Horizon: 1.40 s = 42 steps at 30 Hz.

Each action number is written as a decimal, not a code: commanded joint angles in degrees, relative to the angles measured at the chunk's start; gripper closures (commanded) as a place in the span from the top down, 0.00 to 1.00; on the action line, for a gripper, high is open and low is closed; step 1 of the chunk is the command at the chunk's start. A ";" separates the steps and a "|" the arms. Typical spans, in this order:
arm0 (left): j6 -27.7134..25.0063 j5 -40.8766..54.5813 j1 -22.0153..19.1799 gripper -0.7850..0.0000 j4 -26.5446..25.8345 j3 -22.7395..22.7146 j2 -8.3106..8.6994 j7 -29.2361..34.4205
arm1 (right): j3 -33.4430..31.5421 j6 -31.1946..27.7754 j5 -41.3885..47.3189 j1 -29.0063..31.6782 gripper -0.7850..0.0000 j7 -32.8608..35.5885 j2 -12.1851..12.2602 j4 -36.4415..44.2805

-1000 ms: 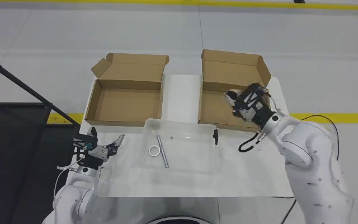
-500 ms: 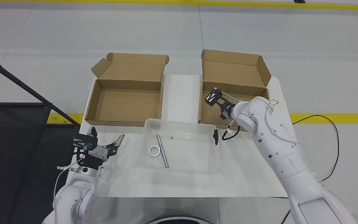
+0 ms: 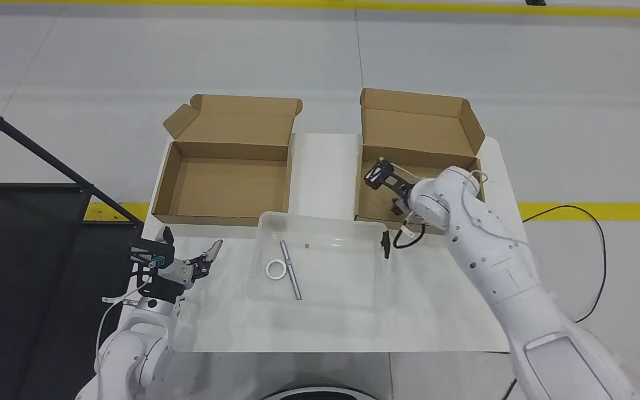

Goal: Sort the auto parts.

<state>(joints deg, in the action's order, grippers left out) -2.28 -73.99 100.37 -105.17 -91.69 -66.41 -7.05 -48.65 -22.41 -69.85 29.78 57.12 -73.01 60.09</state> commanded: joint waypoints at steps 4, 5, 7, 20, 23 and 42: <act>0.00 0.00 0.00 1.00 0.00 0.00 0.00 0.00 | -3.53 0.20 -0.24 1.69 0.66 1.52 1.22 5.89; 0.00 0.00 0.00 1.00 0.00 0.00 0.00 0.00 | -4.62 0.06 -0.04 2.46 0.71 1.56 1.59 8.12; 0.00 0.00 0.00 1.00 0.00 0.00 0.00 0.00 | -7.01 -0.56 -0.05 4.55 0.83 2.10 2.46 13.68; 0.00 0.00 0.00 1.00 0.00 0.00 0.00 0.00 | -15.53 0.08 -9.57 23.57 1.00 6.91 6.17 59.49; -0.15 0.08 -0.21 1.00 -0.11 -0.44 0.00 -0.14 | -15.53 0.08 -9.57 23.57 1.00 6.91 6.17 59.49; -9.93 3.16 2.41 1.00 -0.85 -6.85 0.39 -5.69 | 1.68 4.04 -10.51 19.21 1.00 4.95 2.87 56.78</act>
<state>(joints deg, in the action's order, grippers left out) -12.35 -71.03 102.62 -106.08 -98.40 -65.99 -12.70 -49.87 -20.09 -81.01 50.12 61.32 -69.44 118.11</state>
